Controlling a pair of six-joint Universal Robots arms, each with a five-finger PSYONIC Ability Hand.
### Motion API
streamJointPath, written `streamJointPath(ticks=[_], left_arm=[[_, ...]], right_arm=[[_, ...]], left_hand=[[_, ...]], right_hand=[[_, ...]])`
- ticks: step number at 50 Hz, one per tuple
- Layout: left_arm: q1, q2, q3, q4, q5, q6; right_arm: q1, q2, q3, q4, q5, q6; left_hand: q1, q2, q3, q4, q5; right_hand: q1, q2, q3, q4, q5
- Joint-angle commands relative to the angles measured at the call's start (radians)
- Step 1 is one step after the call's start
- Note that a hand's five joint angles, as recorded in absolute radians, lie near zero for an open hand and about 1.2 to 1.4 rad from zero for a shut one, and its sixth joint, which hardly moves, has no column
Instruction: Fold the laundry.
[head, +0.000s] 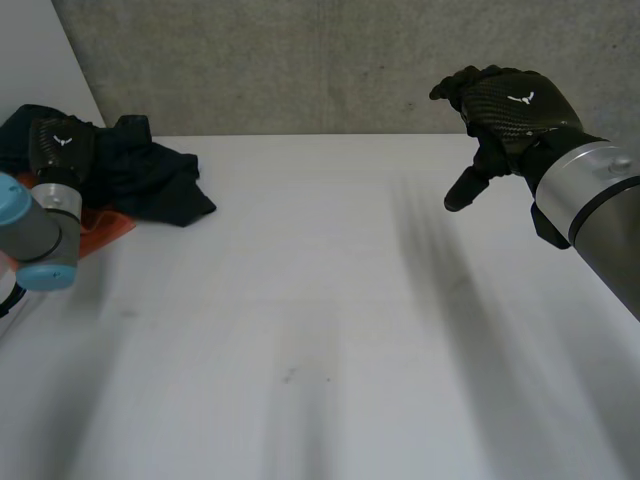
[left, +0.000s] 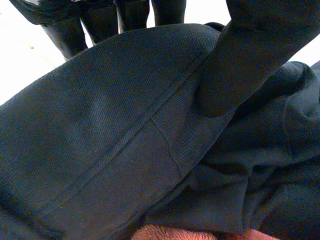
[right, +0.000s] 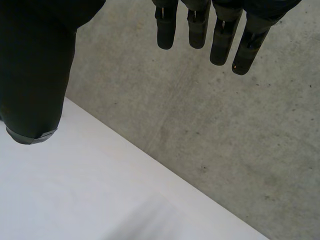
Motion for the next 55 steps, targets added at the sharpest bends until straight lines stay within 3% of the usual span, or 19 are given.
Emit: streamJointPath(ticks=[1, 5, 9, 15, 18, 19, 20, 21, 22, 24, 30, 35, 43, 50, 55], left_arm=[[-0.091, 0.206, -0.186, 0.084, -0.082, -0.022], [-0.193, 0.367, -0.310, 0.144, -0.090, -0.111], [-0.315, 0.530, -0.413, 0.118, -0.084, -0.256], [-0.517, 0.697, -0.589, -0.037, -0.070, -0.495], [-0.600, 0.702, -0.637, -0.103, -0.036, -0.549], [-0.652, 0.697, -0.661, -0.143, -0.001, -0.566], [-0.671, 0.694, -0.671, -0.163, 0.017, -0.568], [-0.692, 0.688, -0.678, -0.190, 0.037, -0.565], [-0.721, 0.673, -0.684, -0.232, 0.068, -0.557], [-0.746, 0.659, -0.688, -0.273, 0.086, -0.539], [-0.695, 0.705, -0.649, -0.392, 0.096, -0.471], [-0.544, 0.841, -0.646, -0.407, 0.096, -0.490], [-0.343, 0.909, -0.658, -0.401, 0.105, -0.525], [-0.217, 0.838, -0.652, -0.390, 0.111, -0.510], [-0.156, 0.644, -0.577, -0.381, 0.162, -0.378]], right_arm=[[-0.012, -0.001, 0.004, 0.001, 0.000, -0.022], [-0.012, -0.004, 0.004, 0.001, 0.000, -0.022], [-0.012, -0.004, 0.004, 0.002, 0.000, -0.022], [-0.016, -0.011, -0.001, 0.002, 0.001, -0.024], [-0.024, -0.014, -0.004, 0.002, 0.000, -0.024], [-0.027, -0.014, -0.005, 0.002, 0.001, -0.024], [-0.032, -0.016, -0.006, 0.002, 0.000, -0.024], [-0.035, -0.014, -0.006, 0.002, 0.000, -0.024], [-0.041, -0.014, -0.007, 0.002, 0.001, -0.024], [-0.044, -0.014, -0.009, 0.004, 0.000, -0.024], [-0.044, -0.013, -0.015, 0.012, 0.000, -0.031], [-0.030, -0.005, -0.010, 0.024, -0.003, -0.110], [-0.009, 0.004, 0.017, 0.116, 0.003, -0.294], [0.129, 0.052, 0.062, 0.147, 0.009, -0.250], [0.188, 0.075, 0.128, 0.113, 0.000, -0.107]], left_hand=[[0.231, 0.237, 0.238, 0.223, 0.265], [0.231, 0.237, 0.238, 0.223, 0.265], [0.231, 0.237, 0.238, 0.223, 0.265], [0.231, 0.237, 0.238, 0.223, 0.265], [0.231, 0.237, 0.238, 0.223, 0.265], [0.153, 0.159, 0.160, 0.144, 0.187], [-0.086, -0.080, -0.079, -0.095, -0.052], [-0.464, -0.457, -0.456, -0.472, -0.429], [-0.991, -0.984, -0.983, -0.999, -0.956], [-0.926, -0.920, -0.919, -0.934, -0.891], [-0.991, -0.984, -0.983, -0.999, -0.956], [-0.991, -0.984, -0.983, -0.999, -0.956], [-0.991, -0.984, -0.983, -0.999, -0.956], [-0.990, -0.984, -0.983, -0.998, -0.955], [-0.981, -0.975, -0.974, -0.990, -0.947]], right_hand=[[-0.022, -0.044, -0.038, -0.058, -0.067], [-0.022, -0.044, -0.038, -0.058, -0.067], [-0.022, -0.044, -0.038, -0.058, -0.067], [-0.022, -0.044, -0.038, -0.058, -0.067], [-0.022, -0.044, -0.038, -0.058, -0.067], [-0.022, -0.044, -0.038, -0.058, -0.067], [-0.022, -0.044, -0.038, -0.058, -0.067], [-0.022, -0.044, -0.038, -0.058, -0.067], [-0.022, -0.044, -0.038, -0.058, -0.067], [-0.022, -0.044, -0.038, -0.058, -0.067], [-0.022, -0.044, -0.038, -0.058, -0.067], [-0.022, -0.044, -0.038, -0.058, -0.067], [-0.022, -0.044, -0.038, -0.058, -0.067], [-0.022, -0.044, -0.038, -0.058, -0.067], [-0.022, -0.044, -0.038, -0.058, -0.067]])
